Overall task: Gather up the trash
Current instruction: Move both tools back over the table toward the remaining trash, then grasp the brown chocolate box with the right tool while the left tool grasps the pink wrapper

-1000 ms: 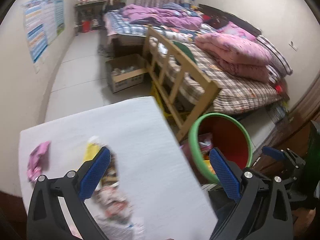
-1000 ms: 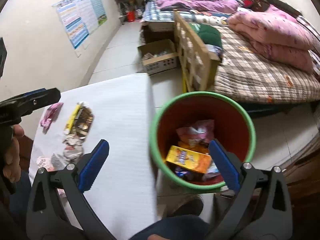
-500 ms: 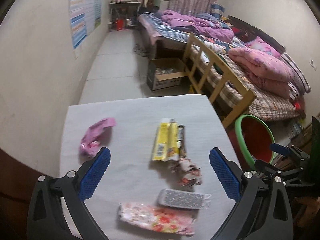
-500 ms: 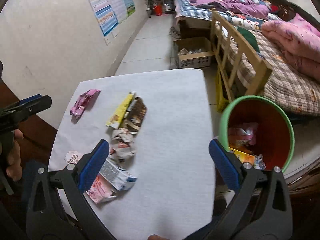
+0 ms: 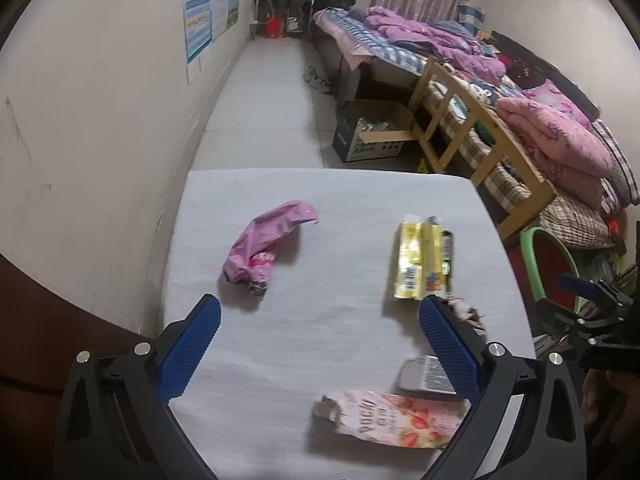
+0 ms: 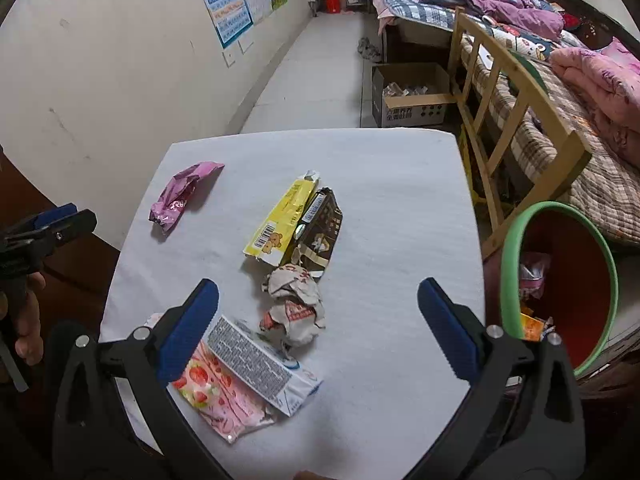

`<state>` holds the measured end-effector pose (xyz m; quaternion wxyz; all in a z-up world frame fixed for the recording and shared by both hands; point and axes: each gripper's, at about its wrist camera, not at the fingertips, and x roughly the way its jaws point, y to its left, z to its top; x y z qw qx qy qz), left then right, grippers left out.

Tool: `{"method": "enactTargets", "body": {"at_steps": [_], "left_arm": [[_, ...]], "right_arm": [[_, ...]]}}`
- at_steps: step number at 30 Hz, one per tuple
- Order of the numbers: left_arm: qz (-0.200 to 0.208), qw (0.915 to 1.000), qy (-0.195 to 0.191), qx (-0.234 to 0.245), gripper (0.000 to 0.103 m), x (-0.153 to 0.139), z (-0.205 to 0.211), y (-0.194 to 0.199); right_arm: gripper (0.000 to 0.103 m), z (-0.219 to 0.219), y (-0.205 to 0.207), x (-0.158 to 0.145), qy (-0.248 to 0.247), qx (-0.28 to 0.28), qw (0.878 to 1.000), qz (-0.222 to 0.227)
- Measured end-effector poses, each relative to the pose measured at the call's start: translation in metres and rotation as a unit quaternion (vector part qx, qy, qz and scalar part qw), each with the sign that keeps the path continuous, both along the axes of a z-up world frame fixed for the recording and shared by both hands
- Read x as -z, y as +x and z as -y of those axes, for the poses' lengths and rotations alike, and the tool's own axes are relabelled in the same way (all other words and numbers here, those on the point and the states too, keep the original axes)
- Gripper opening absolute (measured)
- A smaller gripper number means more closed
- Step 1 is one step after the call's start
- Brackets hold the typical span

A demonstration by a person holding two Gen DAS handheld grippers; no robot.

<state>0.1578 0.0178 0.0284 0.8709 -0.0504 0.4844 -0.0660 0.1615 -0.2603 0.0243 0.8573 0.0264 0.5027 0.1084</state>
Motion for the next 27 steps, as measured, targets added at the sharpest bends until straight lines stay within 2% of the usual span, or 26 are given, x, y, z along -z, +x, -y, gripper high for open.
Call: {"method": "enactTargets", "body": {"at_steps": [7, 14, 21, 27], "left_arm": [[-0.022, 0.9997, 0.011, -0.008, 0.095, 0.028, -0.017, 0.026], [-0.045, 0.9982, 0.04, -0.004, 0.095, 0.059, -0.022, 0.066], [-0.062, 0.9967, 0.053, -0.001, 0.095, 0.087, -0.021, 0.096], [-0.081, 0.9949, 0.06, 0.002, 0.095, 0.111, -0.02, 0.113]], "right_arm": [[0.097, -0.004, 0.028, 0.023, 0.003, 0.013, 1.0, -0.023], [0.086, -0.001, 0.057, 0.049, 0.009, 0.025, 0.998, -0.048], [0.078, 0.001, 0.08, 0.071, 0.023, 0.034, 0.997, -0.067], [0.065, -0.008, 0.103, 0.091, 0.033, 0.031, 0.995, -0.089]]}}
